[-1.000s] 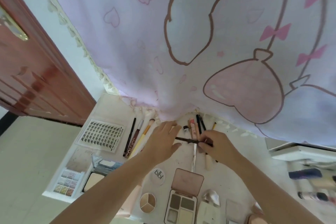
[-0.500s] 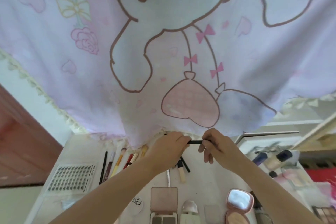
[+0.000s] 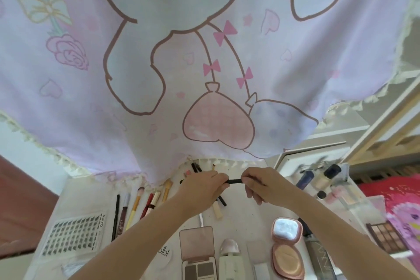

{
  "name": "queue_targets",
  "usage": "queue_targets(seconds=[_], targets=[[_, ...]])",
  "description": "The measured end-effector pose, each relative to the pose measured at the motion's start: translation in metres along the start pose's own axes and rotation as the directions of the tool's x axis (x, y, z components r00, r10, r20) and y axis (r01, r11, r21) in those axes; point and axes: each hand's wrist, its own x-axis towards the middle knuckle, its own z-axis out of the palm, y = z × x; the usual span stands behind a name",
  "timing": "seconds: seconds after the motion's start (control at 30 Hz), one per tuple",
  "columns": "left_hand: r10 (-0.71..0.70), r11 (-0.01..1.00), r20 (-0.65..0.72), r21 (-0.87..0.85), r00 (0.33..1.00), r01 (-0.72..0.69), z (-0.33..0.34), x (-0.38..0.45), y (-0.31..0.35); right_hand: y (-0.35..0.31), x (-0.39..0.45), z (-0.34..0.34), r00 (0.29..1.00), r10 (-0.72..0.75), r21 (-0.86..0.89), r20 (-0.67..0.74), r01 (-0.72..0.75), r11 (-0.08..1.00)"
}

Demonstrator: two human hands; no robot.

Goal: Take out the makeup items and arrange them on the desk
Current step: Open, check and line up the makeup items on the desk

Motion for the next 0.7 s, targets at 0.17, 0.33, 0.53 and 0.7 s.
queue_targets(seconds=[0.17, 0.33, 0.53, 0.7], targets=[[-0.168, 0.945, 0.286, -0.226, 0.943, 0.237, 0.012, 0.005, 0.014, 0.021, -0.002, -0.004, 0.989, 0.118, 0.051, -0.085, -0.114, 0.992], [-0.155, 0.902, 0.387, -0.321, 0.909, 0.29, 0.031, 0.019, 0.025, 0.047, -0.005, -0.016, 0.985, 0.139, -0.036, -0.105, -0.144, 0.989], [-0.093, 0.89, 0.438, -0.365, 0.894, 0.271, 0.054, 0.044, 0.043, 0.082, -0.011, -0.031, 0.978, 0.179, -0.154, -0.104, -0.194, 0.969], [-0.202, 0.878, 0.496, -0.29, 0.844, 0.381, 0.071, 0.059, 0.049, 0.103, 0.0, -0.038, 0.987, 0.151, -0.37, 0.049, -0.122, 0.921]])
